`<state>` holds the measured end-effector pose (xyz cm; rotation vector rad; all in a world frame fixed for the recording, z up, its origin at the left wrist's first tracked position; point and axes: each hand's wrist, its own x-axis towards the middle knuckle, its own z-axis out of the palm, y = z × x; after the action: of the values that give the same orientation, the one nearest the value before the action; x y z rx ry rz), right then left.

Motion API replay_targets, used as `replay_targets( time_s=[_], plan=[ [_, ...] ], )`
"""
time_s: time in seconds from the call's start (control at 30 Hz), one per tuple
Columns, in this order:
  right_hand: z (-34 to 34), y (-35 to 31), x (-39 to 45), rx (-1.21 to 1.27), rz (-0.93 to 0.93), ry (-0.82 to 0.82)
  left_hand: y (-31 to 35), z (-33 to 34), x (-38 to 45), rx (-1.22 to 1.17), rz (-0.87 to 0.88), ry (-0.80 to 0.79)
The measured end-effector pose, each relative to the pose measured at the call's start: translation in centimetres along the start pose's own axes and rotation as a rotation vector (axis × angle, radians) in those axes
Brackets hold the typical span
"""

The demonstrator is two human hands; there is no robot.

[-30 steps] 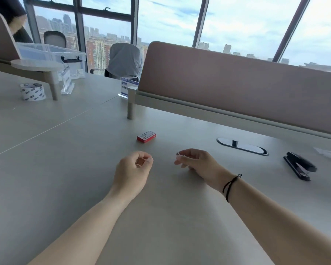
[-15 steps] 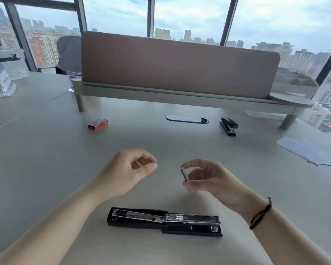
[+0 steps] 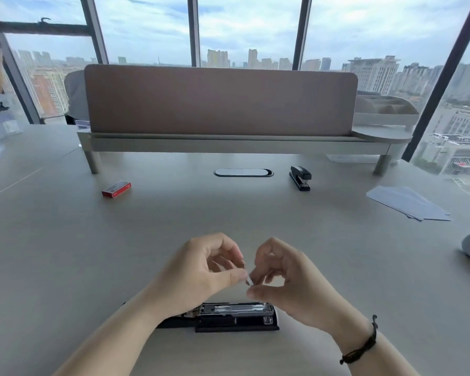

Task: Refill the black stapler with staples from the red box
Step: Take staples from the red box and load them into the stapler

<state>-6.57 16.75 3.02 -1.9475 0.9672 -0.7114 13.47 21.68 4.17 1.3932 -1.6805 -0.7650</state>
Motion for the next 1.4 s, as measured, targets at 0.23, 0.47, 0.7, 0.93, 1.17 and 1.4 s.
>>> replay_targets(
  time_s=[0.23, 0.47, 0.7, 0.93, 1.17, 1.4],
  plan=[
    [-0.5, -0.4, -0.8, -0.113, -0.05, 0.042, -0.2, -0.4, -0.8, 0.09, 0.091, 0.037],
    [-0.2, -0.6, -2.5, -0.162, -0.002, 0.047, -0.2, -0.1, -2.2, 0.247, 0.067, -0.012],
    [0.1, -1.1, -2.7, -0.18, -0.011, 0.036, 0.2, -0.2, -2.8, 0.247, 0.035, -0.079],
    [0.6, -1.3, -2.7, -0.21, -0.021, 0.015, 0.1, -0.4, -3.0, 0.291, 0.029, -0.061],
    [0.6, -0.6, -2.5, -0.216, -0.055, 0.009, 0.2, -0.4, -3.1, 0.333, 0.022, -0.113],
    [0.6, -0.1, -2.3, -0.212, -0.067, 0.0, 0.3, -0.2, -3.0, 0.356, -0.003, -0.115]
  ],
)
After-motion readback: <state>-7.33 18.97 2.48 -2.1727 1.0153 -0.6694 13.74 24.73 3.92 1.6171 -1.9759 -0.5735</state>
